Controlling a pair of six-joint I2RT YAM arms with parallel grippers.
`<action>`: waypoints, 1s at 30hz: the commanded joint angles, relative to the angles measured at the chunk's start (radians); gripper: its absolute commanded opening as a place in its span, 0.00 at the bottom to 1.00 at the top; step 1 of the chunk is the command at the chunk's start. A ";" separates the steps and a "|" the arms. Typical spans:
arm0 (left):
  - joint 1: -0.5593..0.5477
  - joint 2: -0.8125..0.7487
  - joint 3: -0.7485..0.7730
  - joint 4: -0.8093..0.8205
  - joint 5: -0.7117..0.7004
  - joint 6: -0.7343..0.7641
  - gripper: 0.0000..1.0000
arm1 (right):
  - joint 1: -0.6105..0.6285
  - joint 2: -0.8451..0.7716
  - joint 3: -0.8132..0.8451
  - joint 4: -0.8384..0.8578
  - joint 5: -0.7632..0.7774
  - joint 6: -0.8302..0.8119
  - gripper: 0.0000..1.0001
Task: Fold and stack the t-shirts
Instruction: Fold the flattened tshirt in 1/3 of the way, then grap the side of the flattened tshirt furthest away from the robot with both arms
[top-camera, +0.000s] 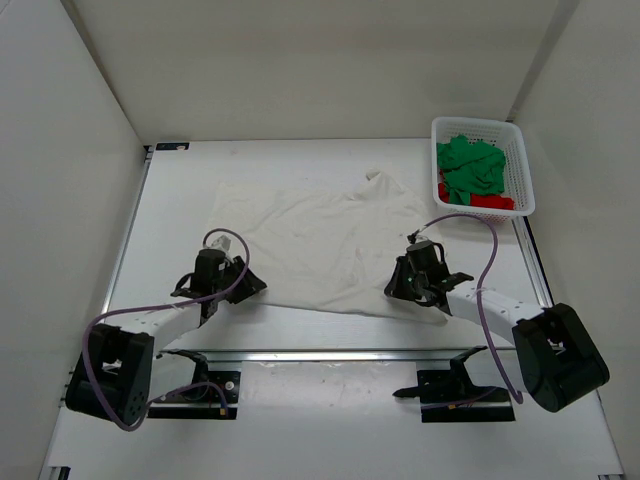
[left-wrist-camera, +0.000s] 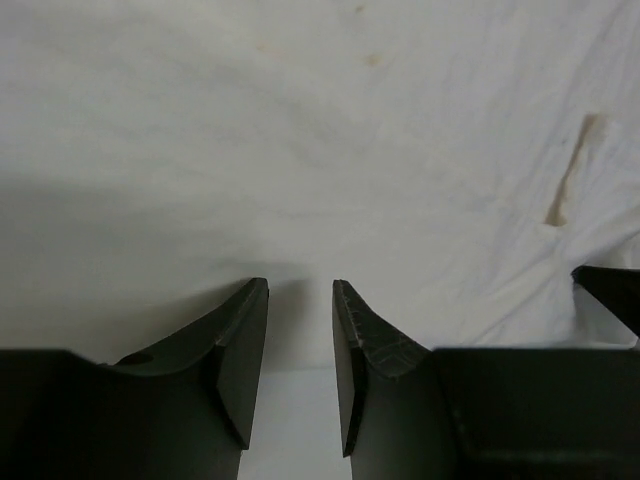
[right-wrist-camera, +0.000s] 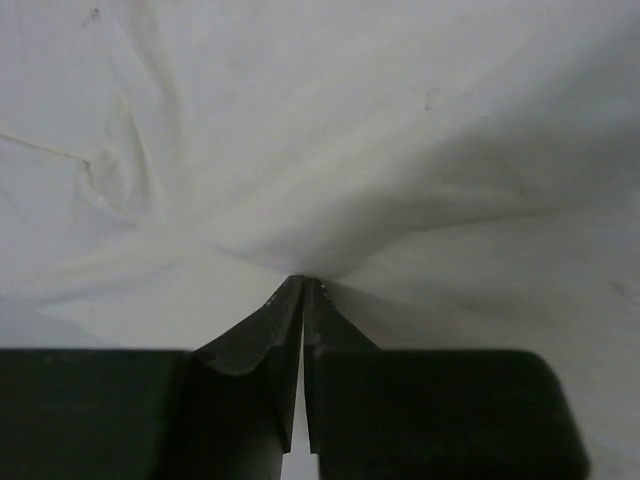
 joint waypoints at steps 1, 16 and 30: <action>0.088 -0.019 -0.081 -0.016 0.075 -0.044 0.42 | -0.001 0.008 -0.015 -0.043 -0.013 -0.017 0.04; 0.196 -0.312 -0.191 -0.204 0.155 -0.081 0.41 | -0.137 0.121 0.198 -0.146 -0.154 -0.126 0.10; -0.013 0.265 0.594 -0.140 -0.135 0.081 0.35 | -0.177 0.486 0.801 -0.090 -0.117 -0.189 0.01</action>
